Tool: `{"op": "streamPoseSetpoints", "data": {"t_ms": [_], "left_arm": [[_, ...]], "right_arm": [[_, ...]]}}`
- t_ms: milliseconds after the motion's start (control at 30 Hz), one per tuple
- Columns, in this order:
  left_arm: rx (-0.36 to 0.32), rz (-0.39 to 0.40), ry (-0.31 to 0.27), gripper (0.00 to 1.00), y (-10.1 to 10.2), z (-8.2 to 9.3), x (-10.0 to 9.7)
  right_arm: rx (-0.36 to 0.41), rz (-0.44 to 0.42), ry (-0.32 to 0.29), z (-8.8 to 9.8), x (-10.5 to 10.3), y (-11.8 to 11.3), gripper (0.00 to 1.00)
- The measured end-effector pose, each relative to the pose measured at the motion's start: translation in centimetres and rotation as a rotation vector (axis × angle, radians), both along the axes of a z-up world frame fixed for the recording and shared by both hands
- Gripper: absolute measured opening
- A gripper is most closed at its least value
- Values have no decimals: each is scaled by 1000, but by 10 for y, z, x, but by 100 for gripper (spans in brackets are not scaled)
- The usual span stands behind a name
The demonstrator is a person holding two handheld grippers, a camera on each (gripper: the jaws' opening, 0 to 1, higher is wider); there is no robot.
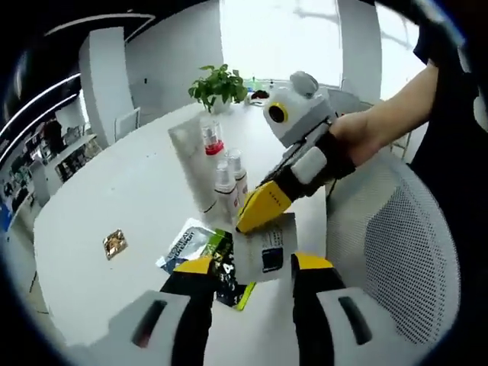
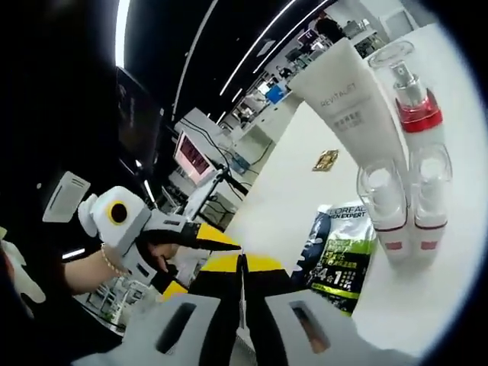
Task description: Arrange the skincare products in the storage area until every visible bottle or jar stands upright without overlapping.
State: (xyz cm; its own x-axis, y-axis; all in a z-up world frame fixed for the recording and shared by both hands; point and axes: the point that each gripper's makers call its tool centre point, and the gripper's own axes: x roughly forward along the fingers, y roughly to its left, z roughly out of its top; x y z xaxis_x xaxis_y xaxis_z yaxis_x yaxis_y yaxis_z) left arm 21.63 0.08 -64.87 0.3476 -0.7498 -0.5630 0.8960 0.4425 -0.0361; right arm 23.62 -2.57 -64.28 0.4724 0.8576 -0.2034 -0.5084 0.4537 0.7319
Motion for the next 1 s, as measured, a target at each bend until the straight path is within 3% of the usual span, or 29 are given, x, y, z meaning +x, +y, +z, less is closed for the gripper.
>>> {"op": "streamPoseSetpoints", "data": {"t_ms": [133,267,300,333,367,400,433,633,833,933,1000], "left_arm": [[-205,176,119,40,8,9,9],[-400,278,265,30,11,19,4],[-486,321,306,29,12,24,4],[-514,333,318,28,12,26,4],[-640,371,361,28,15,33,4],[-678,391,380,27,18,35,4],[-701,410,394,27,21,33,2],[-673,411,444,20,19,17,-15],[-769,444,469,12,27,26,-11],[-743,425,481,1,24,23,-15],[-731,425,480,1,23,20,-16]], "right_arm": [[75,-63,7,11,7,-4,1],[147,-123,16,22,13,-6,1],[170,-139,12,25,16,-7,1],[178,-145,11,27,16,-8,1],[209,-162,17,31,18,-8,1],[215,-166,19,32,19,-8,1],[226,-174,15,34,20,-8,1],[283,-198,20,44,17,1,1],[282,-200,15,43,9,13,1],[276,-201,11,42,7,17,1],[264,-211,1,41,8,18,1]]}}
